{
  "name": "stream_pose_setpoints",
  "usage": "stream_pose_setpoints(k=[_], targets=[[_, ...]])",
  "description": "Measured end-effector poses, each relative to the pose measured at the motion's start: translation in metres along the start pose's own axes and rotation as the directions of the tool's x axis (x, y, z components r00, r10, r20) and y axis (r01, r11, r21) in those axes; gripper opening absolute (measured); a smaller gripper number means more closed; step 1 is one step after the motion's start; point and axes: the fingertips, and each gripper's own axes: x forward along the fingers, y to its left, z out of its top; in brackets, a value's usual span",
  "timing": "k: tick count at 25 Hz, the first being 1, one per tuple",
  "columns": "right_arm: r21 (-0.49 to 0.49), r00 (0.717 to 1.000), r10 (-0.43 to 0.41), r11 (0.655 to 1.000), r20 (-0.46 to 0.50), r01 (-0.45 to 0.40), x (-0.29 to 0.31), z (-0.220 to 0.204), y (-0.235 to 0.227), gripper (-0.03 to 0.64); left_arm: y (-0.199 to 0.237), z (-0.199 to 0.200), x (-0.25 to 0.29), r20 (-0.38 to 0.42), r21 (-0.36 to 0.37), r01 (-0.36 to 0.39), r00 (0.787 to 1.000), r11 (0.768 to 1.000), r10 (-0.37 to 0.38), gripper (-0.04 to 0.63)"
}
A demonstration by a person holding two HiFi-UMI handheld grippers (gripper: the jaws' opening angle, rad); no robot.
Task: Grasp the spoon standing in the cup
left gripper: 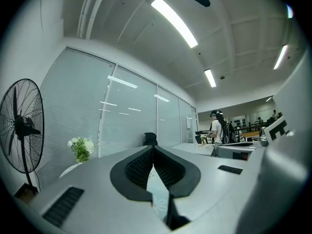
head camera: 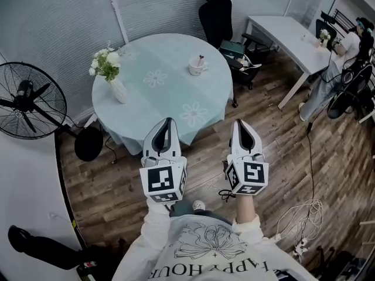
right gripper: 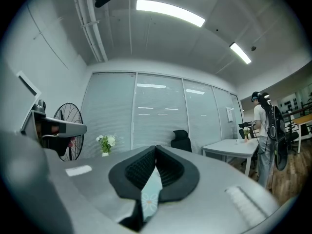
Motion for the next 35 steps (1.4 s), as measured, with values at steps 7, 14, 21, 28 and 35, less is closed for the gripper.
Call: stream_pose_setpoints(k=[7, 14, 21, 28, 35], targets=[[0.025, 1.000, -0.004, 1.000, -0.009, 0.004, 0.001, -0.006, -0.019, 0.011, -0.018, -0.007, 0.011, -0.016, 0.001, 0.010, 1.000, 1.000, -0.010, 0.006], [0.043, 1.000, -0.013, 0.999, -0.014, 0.014, 0.028, -0.014, -0.028, 0.011, -0.012, -0.013, 0.041, -0.024, 0.001, 0.014, 1.000, 1.000, -0.014, 0.016], [0.043, 0.999, -0.042, 0.998, -0.008, 0.042, 0.086, -0.018, -0.048, 0.011, 0.001, -0.016, 0.106, -0.019, -0.003, 0.034, 0.999, 0.999, -0.034, 0.035], [0.026, 0.998, -0.066, 0.997, -0.003, 0.066, 0.164, -0.016, -0.063, 0.011, 0.021, -0.013, 0.190, -0.015, -0.002, 0.070, 0.997, 0.998, -0.070, 0.035], [0.009, 0.996, -0.089, 0.996, 0.005, 0.089, 0.229, -0.012, -0.077, 0.011, 0.038, -0.009, 0.261, -0.007, -0.006, 0.102, 0.995, 0.995, -0.102, 0.035]])
